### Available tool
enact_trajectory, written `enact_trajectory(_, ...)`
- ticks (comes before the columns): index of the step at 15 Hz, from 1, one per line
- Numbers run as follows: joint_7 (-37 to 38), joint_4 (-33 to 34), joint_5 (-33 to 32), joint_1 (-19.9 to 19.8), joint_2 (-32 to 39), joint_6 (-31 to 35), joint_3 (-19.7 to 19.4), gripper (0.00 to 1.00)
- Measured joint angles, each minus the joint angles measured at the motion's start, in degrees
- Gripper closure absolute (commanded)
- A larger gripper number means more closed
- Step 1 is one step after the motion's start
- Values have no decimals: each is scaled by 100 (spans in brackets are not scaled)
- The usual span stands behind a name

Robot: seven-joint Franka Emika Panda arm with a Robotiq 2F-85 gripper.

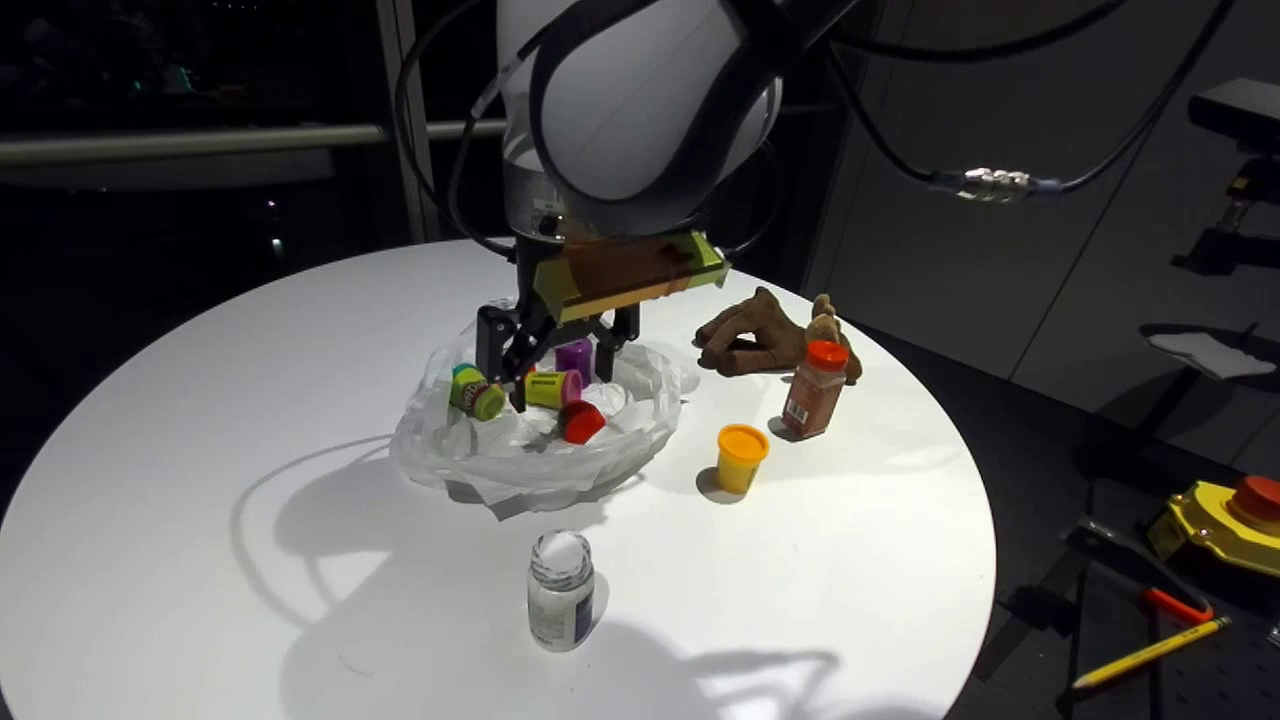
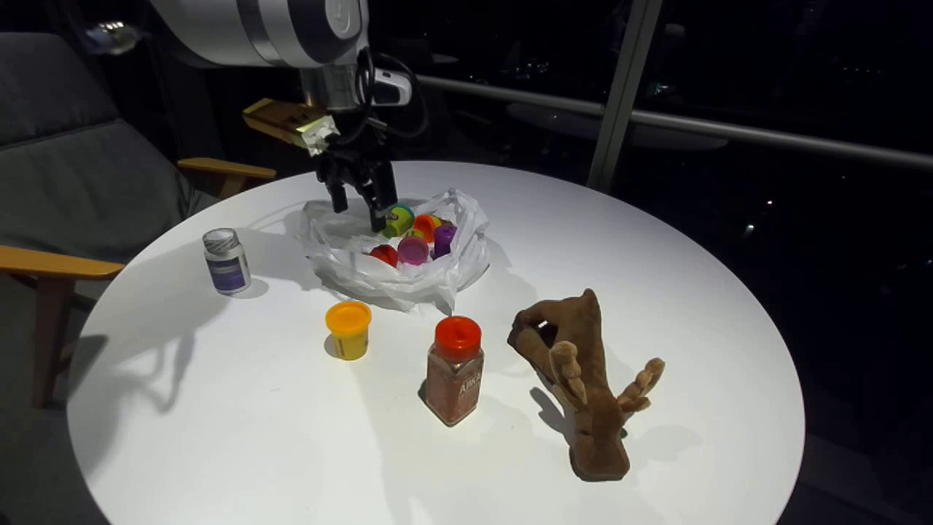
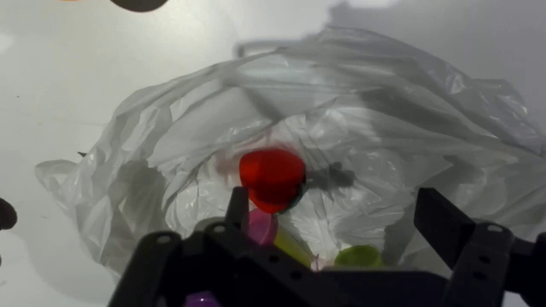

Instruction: Pick up the objects from the plastic bag and put them on the table.

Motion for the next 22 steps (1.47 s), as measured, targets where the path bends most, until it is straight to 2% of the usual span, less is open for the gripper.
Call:
enact_trajectory(5,-8,715,93,-20,679,-519,-46,0)
enact_trajectory(10,16,1176,93,-23,994,-941,-198,0)
enact_trajectory(11,18,1253,93,-28,1047,-998,-225,25)
enact_trajectory(12,19,1335,93,-37,1108,-1068,-242,26)
enact_trajectory(13,19,1417,93,-53,1172,-1148,-247,32)
enact_trajectory(16,19,1640,93,-98,1350,-1315,-247,58)
enact_trajectory(18,20,1750,97,-118,1430,-1389,-247,72)
enact_trajectory(22,97,1844,109,-144,1400,-1406,-255,72)
